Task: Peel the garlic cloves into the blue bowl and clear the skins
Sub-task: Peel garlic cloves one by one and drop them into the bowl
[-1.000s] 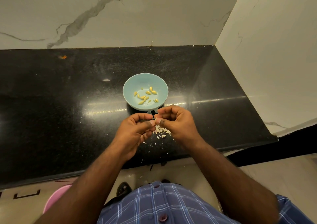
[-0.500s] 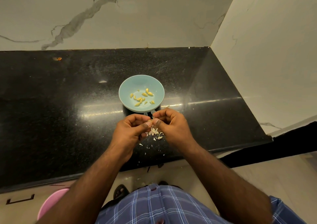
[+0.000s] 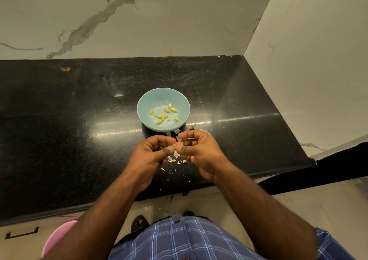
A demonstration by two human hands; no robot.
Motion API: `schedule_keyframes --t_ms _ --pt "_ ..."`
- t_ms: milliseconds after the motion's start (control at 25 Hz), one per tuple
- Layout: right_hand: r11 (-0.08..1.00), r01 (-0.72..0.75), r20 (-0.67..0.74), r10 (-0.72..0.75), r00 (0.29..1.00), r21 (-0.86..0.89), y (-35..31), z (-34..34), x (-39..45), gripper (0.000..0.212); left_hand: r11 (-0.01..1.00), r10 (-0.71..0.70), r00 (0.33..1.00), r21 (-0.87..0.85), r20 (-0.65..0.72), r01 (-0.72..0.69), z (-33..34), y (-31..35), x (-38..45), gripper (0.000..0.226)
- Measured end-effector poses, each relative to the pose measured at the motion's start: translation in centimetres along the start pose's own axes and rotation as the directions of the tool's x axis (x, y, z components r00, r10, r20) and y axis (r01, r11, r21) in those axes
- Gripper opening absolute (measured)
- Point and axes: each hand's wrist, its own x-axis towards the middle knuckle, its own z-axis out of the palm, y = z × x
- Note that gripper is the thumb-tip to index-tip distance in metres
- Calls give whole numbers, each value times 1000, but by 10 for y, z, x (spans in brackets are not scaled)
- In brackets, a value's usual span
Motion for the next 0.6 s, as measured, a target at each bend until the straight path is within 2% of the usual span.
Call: schedule_keyframes --t_ms 120,240,360,480,600 --pt "965 145 -19 -153 988 -219 0 -1 1 29 999 21 1000 -28 5 -21 -2 2 0 24" --pt "947 153 -44 -172 984 -281 0 0 1 30 997 67 998 29 -4 -67 -1 4 2 21" --pt "996 -29 -61 24 998 -83 -4 3 1 30 995 98 995 26 7 -98 -1 4 3 18" --pt "952 -240 45 236 971 189 -9 0 4 27 991 111 994 -82 22 -109 -1 6 1 20" --pt "880 -318 161 277 947 353 -10 -3 7 20 972 112 993 -211 40 -101 2 10 1 25"
